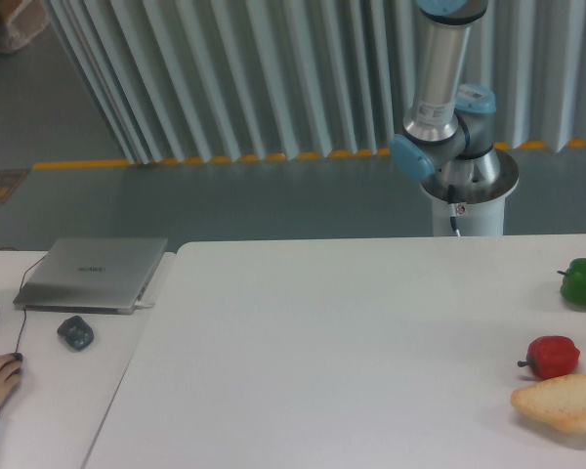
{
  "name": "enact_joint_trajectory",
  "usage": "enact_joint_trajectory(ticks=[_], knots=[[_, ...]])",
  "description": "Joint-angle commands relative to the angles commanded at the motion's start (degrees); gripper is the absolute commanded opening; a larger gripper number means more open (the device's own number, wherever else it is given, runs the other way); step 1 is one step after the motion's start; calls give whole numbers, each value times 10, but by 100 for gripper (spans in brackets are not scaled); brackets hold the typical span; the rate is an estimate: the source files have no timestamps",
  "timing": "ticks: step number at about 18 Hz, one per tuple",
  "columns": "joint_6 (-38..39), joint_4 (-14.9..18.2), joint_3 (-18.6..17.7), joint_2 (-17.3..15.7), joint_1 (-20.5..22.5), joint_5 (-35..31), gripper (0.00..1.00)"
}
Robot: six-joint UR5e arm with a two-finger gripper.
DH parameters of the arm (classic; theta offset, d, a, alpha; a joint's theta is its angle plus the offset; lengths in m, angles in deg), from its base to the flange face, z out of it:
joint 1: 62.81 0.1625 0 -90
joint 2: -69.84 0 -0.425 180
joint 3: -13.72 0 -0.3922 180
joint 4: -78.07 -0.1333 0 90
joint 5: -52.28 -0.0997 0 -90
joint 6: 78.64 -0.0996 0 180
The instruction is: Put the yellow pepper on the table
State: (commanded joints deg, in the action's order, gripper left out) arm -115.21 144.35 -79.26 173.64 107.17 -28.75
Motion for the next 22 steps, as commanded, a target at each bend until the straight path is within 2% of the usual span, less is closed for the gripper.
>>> enact_joint_trajectory(ticks=[4,8,13,22], knots=[[55,-9,-43,-19,15,-8,100],[104,-11,-64,-30,14,-11,100],[106,-36,-84,-30,12,-11,100],[106,-57,-99,-24,14,-11,100]])
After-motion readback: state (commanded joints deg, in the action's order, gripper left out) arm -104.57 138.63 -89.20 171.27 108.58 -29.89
